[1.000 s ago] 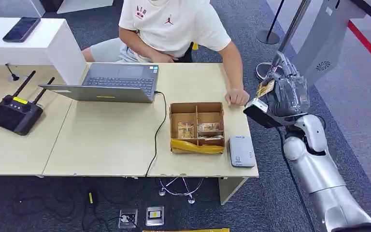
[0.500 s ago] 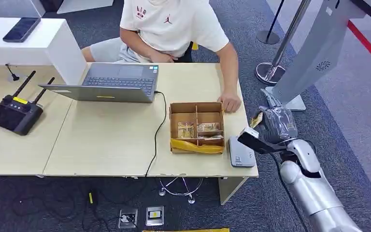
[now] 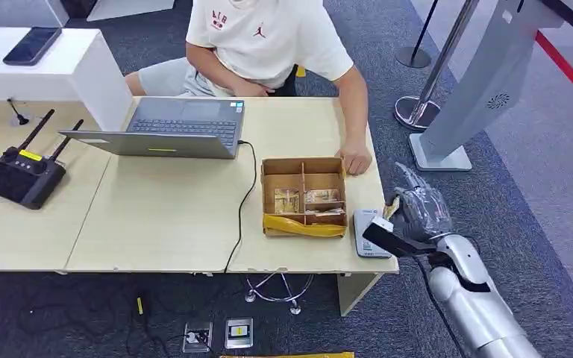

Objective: Pass the card to the sensor for recognition and then transmit it.

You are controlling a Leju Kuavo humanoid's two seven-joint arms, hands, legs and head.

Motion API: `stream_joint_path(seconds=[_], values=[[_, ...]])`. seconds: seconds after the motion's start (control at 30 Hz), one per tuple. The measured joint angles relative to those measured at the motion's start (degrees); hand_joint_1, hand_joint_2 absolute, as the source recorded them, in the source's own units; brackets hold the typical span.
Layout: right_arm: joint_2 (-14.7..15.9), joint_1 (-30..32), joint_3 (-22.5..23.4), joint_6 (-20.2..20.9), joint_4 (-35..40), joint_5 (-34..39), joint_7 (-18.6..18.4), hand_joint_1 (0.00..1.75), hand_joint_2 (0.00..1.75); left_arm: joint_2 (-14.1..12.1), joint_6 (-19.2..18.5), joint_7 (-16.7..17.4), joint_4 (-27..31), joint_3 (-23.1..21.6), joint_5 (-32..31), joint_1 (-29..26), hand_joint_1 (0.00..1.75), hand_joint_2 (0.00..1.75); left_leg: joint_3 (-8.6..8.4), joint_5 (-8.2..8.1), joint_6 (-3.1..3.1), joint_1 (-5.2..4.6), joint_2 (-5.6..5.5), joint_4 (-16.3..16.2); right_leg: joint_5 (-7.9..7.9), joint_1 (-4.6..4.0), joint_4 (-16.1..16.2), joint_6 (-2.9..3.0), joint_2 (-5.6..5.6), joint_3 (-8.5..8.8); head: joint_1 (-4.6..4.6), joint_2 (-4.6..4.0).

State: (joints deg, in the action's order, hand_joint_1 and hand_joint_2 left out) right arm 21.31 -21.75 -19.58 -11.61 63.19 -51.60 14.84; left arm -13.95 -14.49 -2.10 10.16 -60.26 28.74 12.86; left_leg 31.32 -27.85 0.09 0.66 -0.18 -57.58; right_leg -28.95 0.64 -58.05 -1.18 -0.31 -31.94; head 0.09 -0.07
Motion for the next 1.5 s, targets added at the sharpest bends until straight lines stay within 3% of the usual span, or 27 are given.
stream_joint_path(seconds=[0.7,1.5], values=[[-3.08,-1.2,-3.12,-0.28,-8.28,0.79,1.18,1.75,1.75,0.15,0.0,0.52,0.0,0.0,-0.37,0.08,0.0,0.0,0.01,0.0,0.0,0.0,0.0,0.0,0.0,0.0,-0.01,0.0,-0.02,0.0,0.0,0.0],[-4.04,-2.69,-4.72,-1.88,-11.87,4.22,1.77,1.75,1.75,0.13,0.0,0.57,0.0,0.0,0.09,-0.18,0.0,0.0,-0.05,0.01,0.0,0.0,0.0,0.0,0.01,0.0,0.0,0.0,0.0,0.05,0.0,0.0]])
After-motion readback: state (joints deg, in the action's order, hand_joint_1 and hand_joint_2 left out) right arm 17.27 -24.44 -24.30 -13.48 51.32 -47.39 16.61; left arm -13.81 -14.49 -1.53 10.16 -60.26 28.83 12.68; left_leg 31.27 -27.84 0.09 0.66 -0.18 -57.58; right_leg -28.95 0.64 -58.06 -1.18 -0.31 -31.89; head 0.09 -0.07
